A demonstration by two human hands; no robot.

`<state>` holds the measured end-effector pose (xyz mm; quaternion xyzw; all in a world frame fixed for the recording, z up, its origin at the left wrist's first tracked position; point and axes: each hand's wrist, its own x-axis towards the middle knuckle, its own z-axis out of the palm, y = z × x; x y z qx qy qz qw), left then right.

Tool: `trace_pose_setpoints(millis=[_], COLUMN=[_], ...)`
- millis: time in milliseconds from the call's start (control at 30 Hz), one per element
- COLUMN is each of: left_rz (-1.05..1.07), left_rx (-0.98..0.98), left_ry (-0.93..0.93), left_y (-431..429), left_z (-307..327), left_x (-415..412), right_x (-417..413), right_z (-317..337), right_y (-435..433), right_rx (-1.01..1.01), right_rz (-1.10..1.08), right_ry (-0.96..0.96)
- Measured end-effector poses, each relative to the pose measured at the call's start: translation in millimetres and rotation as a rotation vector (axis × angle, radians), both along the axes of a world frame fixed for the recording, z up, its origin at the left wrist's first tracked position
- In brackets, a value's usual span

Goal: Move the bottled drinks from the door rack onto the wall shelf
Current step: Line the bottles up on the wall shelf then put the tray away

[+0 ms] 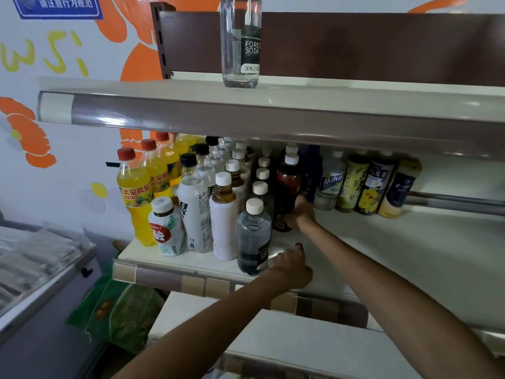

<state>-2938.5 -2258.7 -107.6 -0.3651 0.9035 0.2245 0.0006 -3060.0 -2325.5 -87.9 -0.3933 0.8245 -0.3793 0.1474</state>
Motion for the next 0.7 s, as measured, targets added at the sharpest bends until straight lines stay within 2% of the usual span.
trace_pose_setpoints(millis=[200, 367, 500, 700], left_rz=[-0.012, -0.052, -0.117, -0.173], left_rx=[0.032, 0.047, 0.053, -0.005], left_ry=[-0.03, -0.033, -0.061, -0.073], left_y=[-2, -6, -11, -12], left_z=[1, 3, 3, -2], left_x=[-1, 0, -3, -3], right_x=[-1, -8, -16, -18], right_z=[-4, 4, 4, -3], right_y=[3, 11, 31, 74], right_rx=[0.014, 0.141, 0.296, 0.436], right_rz=[0.04, 0.132, 0.139, 0.013], right_ry=[0.01, -0.025, 0.131, 0.356])
